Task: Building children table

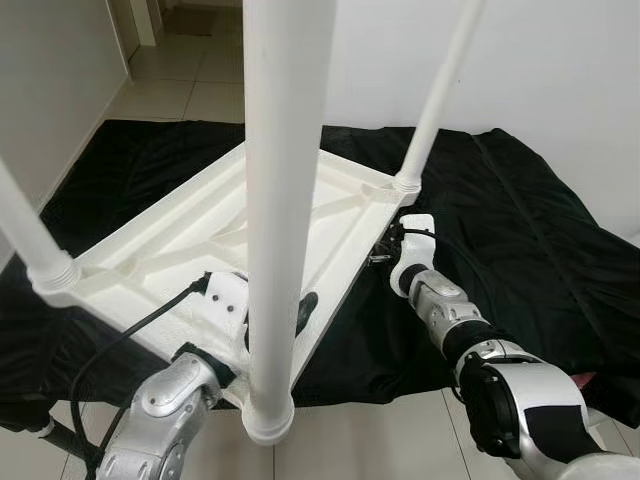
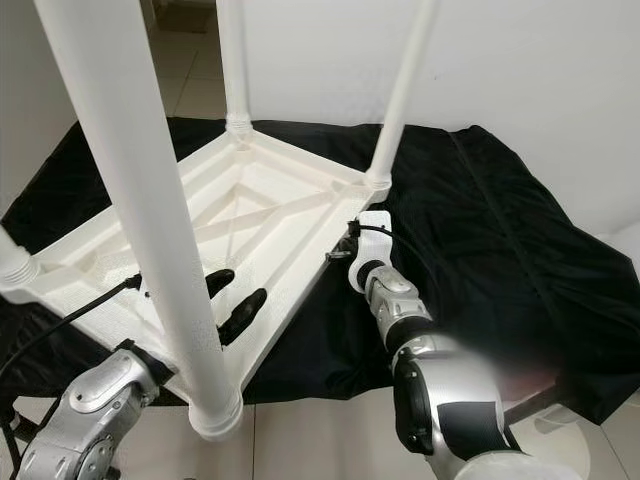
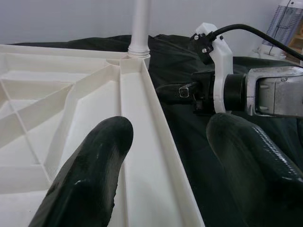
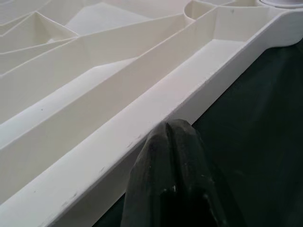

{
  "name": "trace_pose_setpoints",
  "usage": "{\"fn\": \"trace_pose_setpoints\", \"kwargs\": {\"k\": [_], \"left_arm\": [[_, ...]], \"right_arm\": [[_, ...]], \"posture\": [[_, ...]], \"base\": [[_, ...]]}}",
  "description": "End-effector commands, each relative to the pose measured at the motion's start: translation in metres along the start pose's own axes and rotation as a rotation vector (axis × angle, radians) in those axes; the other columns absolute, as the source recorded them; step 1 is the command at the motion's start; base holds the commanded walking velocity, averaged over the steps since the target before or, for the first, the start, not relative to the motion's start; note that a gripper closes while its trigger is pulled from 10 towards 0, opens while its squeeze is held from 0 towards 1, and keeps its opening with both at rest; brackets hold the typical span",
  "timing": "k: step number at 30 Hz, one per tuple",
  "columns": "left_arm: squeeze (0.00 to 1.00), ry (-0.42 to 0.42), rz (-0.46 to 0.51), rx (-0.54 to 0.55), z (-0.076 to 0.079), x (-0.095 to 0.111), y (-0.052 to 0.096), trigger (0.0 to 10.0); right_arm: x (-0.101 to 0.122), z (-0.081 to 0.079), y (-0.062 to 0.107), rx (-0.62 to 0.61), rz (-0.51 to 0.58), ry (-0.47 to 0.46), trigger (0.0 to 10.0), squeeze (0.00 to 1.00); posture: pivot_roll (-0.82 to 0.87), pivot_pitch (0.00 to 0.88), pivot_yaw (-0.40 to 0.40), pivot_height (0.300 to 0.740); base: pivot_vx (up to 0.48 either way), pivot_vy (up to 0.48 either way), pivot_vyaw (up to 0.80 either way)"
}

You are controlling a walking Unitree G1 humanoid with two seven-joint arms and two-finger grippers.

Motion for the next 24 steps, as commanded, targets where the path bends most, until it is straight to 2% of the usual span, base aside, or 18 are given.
{"fn": "trace_pose_setpoints", "kwargs": {"k": [1, 5, 7, 8, 11, 17, 20, 24], "left_arm": [[0.00, -0.005, 0.028, -0.009, 0.003, 0.009, -0.004, 10.0], [0.00, -0.007, 0.027, -0.003, 0.002, 0.009, -0.005, 10.0], [0.00, -0.014, 0.026, 0.013, -0.003, 0.006, -0.008, 10.0], [0.00, -0.014, 0.026, 0.013, -0.003, 0.006, -0.008, 10.0], [0.00, -0.054, 0.012, 0.014, -0.012, 0.001, -0.014, 10.0], [0.00, -0.063, 0.006, 0.002, -0.014, -0.001, -0.016, 10.0], [0.00, -0.088, 0.006, -0.077, -0.007, -0.003, -0.019, 10.0], [0.00, -0.093, 0.011, -0.152, 0.000, -0.004, -0.016, 10.0]], "right_arm": [[0.007, -0.012, -0.001, 0.069, 0.052, 0.016, 10.0, 0.00], [0.010, -0.009, 0.002, 0.068, 0.086, 0.019, 10.0, 0.00], [0.019, 0.001, 0.010, 0.049, 0.173, 0.012, 10.0, 0.00], [0.019, 0.001, 0.010, 0.049, 0.173, 0.012, 10.0, 0.00], [0.032, 0.011, 0.024, 0.036, 0.299, 0.011, 10.0, 0.00], [0.035, 0.013, 0.031, 0.033, 0.344, 0.009, 10.0, 0.00], [0.035, 0.026, 0.052, -0.012, 0.435, -0.054, 10.0, 0.00], [0.031, 0.029, 0.065, -0.015, 0.457, -0.066, 10.0, 0.00]], "posture": [[0.14, 0.040, -0.027, 0.740], [0.14, 0.043, -0.026, 0.740], [0.13, 0.048, -0.026, 0.740], [0.13, 0.048, -0.026, 0.740], [0.11, 0.048, -0.023, 0.740], [0.10, 0.047, -0.021, 0.740], [0.09, 0.039, -0.014, 0.740], [0.07, 0.034, -0.009, 0.740]], "base": [[0.000, 0.000, 0.00], [0.000, 0.000, 0.00], [0.000, 0.000, 0.00], [0.000, 0.000, 0.00], [0.000, 0.000, 0.00], [0.000, 0.000, 0.00], [0.000, 0.000, 0.00], [0.000, 0.000, 0.00]]}}
Point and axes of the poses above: a point about 5 cm out from each wrist's last joint towards the gripper, its own y axis pointing back from the gripper into the wrist, its own x axis along the axis of the wrist's last joint, z = x × y, the point moved 5 cm from there along -y, pointing out of the wrist towards the gripper, and after that the axes turned 12 degrees about -y, right-handed, at the moved point
